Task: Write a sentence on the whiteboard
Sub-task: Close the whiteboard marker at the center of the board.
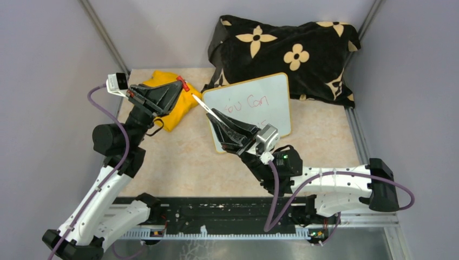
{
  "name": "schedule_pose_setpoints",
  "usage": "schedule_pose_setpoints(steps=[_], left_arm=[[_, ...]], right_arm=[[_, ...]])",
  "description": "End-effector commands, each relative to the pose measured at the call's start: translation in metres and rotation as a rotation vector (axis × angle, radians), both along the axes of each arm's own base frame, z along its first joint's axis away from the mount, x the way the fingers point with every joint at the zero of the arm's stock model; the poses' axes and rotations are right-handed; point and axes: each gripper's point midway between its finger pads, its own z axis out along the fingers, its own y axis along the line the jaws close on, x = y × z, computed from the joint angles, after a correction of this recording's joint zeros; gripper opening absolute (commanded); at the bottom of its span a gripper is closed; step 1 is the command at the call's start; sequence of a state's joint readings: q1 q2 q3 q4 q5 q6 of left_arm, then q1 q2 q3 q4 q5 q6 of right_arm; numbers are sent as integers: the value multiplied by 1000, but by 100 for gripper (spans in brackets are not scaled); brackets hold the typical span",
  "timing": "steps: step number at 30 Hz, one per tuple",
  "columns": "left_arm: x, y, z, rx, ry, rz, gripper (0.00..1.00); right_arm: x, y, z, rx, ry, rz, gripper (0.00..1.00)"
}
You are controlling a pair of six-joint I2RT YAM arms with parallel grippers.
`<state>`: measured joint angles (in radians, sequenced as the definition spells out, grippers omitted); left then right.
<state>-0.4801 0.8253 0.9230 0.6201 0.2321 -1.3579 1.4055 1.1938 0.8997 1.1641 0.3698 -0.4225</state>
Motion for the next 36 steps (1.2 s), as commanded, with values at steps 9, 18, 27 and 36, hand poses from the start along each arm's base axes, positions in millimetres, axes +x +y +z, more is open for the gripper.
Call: schedule_pose_setpoints(steps=[9,18,27,36], left_arm=[[-10,-2,5,8,-34,-35,0],[-12,-5,3,25,-45,-52,0],[-11,-8,1,38,-45,-60,0],[-10,-10,-1,36,-41,-75,0]], right_arm=[[-5,-11,28,94,1,12,0],[-3,-10,28,94,4,8,0],[-2,-12,28,97,6,1,0],[3,-14,29,119,17,-30,0]])
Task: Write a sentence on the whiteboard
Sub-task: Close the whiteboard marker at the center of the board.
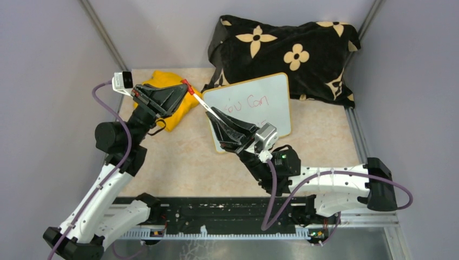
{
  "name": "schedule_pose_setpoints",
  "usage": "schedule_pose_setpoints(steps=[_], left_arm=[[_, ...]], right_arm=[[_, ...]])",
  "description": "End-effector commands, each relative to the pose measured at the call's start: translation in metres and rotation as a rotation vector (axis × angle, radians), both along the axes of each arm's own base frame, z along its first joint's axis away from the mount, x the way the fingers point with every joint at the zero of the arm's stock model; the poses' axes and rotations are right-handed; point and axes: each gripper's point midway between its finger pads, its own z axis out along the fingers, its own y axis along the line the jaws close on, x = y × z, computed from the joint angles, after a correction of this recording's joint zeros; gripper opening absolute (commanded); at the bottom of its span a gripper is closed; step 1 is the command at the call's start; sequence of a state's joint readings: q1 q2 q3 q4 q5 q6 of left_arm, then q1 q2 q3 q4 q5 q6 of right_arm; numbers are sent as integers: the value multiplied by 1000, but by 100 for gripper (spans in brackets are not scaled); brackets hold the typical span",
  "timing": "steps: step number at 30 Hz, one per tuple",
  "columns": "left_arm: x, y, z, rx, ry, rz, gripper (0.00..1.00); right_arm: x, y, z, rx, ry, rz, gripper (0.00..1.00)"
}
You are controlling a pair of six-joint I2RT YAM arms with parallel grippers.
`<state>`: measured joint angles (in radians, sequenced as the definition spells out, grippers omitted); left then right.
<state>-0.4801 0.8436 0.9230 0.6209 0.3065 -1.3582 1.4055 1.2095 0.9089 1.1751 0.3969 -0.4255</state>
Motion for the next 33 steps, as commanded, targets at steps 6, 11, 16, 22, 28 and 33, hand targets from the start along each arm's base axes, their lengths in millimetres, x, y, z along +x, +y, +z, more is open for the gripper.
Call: schedule_pose_setpoints(steps=[6,11,16,22,28,33], left_arm=[[-6,6,14,-65,-33,-20,0],[-4,8,17,-82,-28,-6,0],[-5,8,18,-84,-33,-12,0],[-6,8,16,-76,-32,-10,0],[-5,1,12,-48,-29,-37,0],[-4,-4,8,-27,-23,-61,0]], right_arm=[[3,-16,40,177,-5,-52,0],[6,-14,47,230,-10,-69,0],[9,-13,50,277,-4,-82,0],[9,-8,50,277,-2,-79,0],[8,-3,48,254,1,-63,0],[8,0,49,246,1,-55,0]])
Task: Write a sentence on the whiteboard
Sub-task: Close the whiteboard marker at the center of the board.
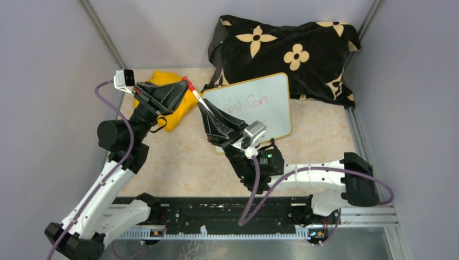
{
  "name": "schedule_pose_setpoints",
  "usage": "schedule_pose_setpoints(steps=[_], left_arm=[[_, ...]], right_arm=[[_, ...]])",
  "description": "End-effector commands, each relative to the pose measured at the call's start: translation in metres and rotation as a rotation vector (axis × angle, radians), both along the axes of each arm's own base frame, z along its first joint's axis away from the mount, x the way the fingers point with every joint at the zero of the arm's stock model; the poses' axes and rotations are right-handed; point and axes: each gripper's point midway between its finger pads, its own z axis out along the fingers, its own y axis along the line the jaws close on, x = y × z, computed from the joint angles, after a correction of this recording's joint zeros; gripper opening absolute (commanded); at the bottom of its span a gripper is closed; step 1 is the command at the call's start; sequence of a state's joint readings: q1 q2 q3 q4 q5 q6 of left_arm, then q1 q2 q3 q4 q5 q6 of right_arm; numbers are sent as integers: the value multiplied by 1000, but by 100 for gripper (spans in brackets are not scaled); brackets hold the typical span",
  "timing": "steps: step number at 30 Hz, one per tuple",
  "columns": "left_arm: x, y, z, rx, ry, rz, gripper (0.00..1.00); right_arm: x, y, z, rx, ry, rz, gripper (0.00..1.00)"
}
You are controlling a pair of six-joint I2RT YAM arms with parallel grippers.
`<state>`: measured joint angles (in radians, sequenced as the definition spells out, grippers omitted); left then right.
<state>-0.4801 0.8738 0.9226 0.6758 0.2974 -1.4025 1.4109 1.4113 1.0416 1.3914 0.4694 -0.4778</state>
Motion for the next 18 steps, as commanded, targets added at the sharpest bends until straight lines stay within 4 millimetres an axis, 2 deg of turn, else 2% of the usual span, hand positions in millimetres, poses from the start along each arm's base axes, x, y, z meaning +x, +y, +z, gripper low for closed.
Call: schedule_pose_setpoints(steps=[1,6,12,15,18], left_arm=[[-9,-4,3,16,-29,-43,0],[-9,-6,-2,32,-21,-50,0],[-11,1,-3,32,-23,-7,0],[-10,3,-4,31,-19,12,15],[-10,3,-4,31,-21,16,25]], right_arm=[[-6,-18,34,116,-15,19,0],[-5,-14,33,109,-13,19,0],[-7,-17,35,113,-18,27,0],[-8,-19,35,111,-19,30,0],[-8,-20,34,110,-19,31,0]])
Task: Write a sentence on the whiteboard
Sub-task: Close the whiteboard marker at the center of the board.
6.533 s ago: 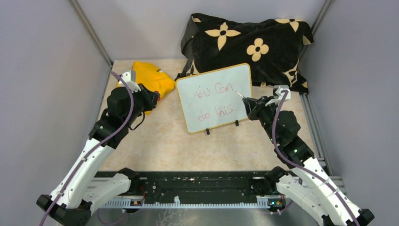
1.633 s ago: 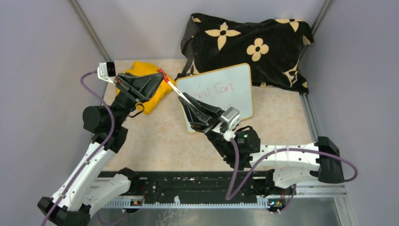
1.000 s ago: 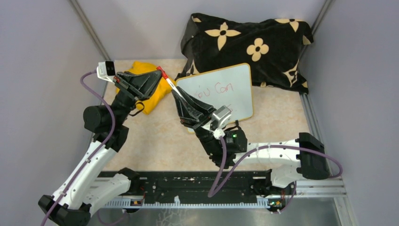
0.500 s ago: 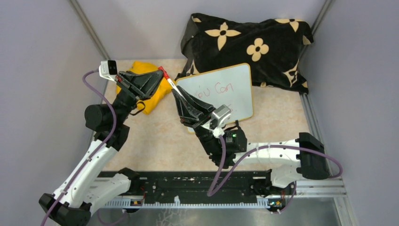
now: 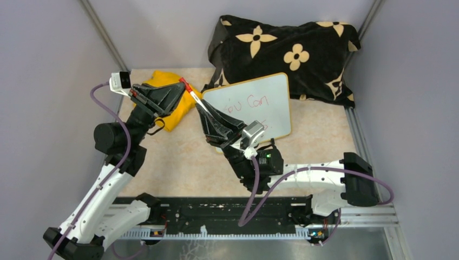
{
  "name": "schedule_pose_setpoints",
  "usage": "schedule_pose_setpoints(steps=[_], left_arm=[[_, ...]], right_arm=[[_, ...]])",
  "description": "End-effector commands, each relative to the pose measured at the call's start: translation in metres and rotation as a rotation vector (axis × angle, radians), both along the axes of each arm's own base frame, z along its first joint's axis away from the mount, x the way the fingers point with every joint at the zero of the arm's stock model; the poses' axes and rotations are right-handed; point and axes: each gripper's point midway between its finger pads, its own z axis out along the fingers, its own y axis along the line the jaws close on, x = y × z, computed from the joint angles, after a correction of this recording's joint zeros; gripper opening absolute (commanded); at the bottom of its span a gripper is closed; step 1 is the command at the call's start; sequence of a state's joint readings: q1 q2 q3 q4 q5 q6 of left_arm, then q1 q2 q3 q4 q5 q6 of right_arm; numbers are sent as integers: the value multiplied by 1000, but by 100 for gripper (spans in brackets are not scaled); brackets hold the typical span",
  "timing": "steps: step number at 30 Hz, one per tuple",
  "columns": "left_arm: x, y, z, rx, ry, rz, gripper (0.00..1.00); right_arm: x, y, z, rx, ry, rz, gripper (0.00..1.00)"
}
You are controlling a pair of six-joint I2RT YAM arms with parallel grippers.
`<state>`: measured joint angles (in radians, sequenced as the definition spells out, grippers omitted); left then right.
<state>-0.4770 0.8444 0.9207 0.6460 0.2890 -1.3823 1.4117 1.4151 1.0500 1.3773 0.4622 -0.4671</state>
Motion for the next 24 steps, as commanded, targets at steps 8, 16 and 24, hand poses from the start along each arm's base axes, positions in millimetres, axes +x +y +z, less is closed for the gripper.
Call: schedule_pose_setpoints(steps=[8,16,24], left_arm=[[-7,-1,-4,25,-21,-6,38],[-8,13,4,1,-58,88,88],[-11,11,22,67,-168,153,87]], right_arm=[[-8,-27,36,124,-20,20,0],[-11,-33,33,116,-13,48,0],[-20,-31,26,85,2,134,0]])
